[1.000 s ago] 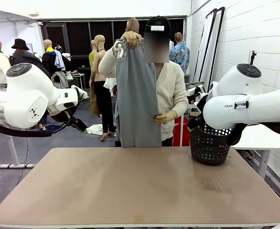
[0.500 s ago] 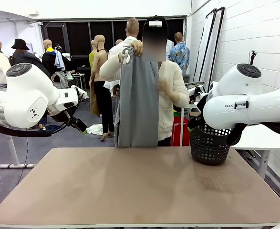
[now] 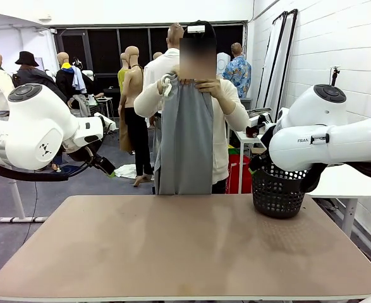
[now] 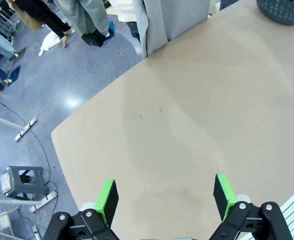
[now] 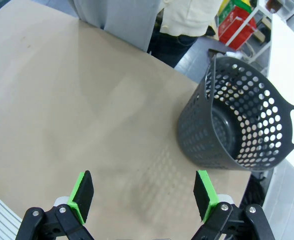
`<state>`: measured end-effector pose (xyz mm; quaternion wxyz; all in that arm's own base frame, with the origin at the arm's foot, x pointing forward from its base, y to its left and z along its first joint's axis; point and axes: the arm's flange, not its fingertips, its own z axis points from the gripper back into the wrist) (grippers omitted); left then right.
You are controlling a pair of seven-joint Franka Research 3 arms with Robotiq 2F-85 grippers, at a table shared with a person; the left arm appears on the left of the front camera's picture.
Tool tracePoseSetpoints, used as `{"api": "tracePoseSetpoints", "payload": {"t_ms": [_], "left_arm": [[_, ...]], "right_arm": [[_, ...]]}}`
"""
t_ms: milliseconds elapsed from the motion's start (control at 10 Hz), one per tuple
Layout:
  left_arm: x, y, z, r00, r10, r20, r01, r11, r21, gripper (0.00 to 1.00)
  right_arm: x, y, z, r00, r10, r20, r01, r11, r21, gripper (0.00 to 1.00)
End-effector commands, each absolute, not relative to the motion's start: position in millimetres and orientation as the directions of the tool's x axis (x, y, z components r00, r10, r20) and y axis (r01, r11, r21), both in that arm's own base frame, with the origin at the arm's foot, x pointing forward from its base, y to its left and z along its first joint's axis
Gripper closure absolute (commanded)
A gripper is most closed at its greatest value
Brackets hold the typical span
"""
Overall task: Fold the training pants.
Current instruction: Grab both ends of the Training pants handed by a person.
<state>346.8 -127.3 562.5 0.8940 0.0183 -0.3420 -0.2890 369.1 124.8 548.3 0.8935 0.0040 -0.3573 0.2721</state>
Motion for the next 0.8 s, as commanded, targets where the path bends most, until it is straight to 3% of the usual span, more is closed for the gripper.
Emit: {"api": "tracePoseSetpoints", "payload": {"t_ms": [0, 700], "left_arm": [[347.8, -128.0, 561.8, 0.595, -0.533, 0.602, 0.508, 0.83, 0.232, 0.0], [347.8, -128.0, 561.8, 0.595, -0.533, 0.602, 0.508, 0.83, 0.232, 0.0]], "right_arm": [[369.4, 123.9, 548.5, 0.591, 0.494, 0.638, -0.494, 0.847, -0.198, 0.0], [369.4, 123.9, 548.5, 0.591, 0.494, 0.638, -0.494, 0.847, -0.198, 0.0]]}}
